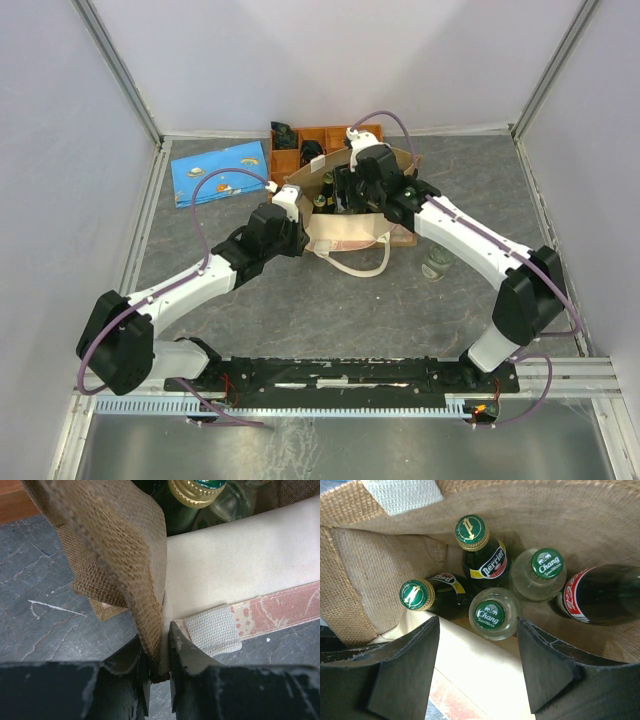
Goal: Take the beverage out of the canvas bag
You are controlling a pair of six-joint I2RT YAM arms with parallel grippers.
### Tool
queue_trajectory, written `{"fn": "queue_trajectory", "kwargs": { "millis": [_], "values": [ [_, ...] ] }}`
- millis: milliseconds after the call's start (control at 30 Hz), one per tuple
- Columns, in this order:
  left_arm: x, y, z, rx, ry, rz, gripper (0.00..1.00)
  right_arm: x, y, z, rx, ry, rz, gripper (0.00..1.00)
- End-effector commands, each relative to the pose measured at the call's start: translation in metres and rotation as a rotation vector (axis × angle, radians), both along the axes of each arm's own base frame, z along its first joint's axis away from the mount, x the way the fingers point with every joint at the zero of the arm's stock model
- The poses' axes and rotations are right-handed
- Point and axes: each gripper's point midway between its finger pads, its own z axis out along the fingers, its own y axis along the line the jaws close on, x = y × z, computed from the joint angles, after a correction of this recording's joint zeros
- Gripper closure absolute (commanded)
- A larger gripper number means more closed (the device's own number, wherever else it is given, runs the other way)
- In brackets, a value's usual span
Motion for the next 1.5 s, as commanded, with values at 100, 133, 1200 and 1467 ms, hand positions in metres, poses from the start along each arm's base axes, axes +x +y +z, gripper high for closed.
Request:
{"fn": "queue_trajectory", "kwargs": {
  "millis": [100,133,1200,1467],
  "values": [
    [-0.002,0.004,-0.011,0.062,0.025,-0.017,0.97,0.001,0.007,-0.016,-0.019,0.009,-0.003,0.29],
    [-0.002,0.004,-0.011,0.063,0.024,-0.017,0.97,0.001,0.007,-0.019,-0.025,0.01,-0.008,0.29],
    [-0.003,0.003,-0.008,0.067,0.02,-0.029,0.97,0.023,0.001,-0.052,-0.107,0.01,-0.093,1.0],
    [-0.001,0.005,-0.003,0.062,0.004,-0.018,0.97,0.025,-0.002,-0.011,-0.109,-0.09,-0.072,1.0]
  ]
}}
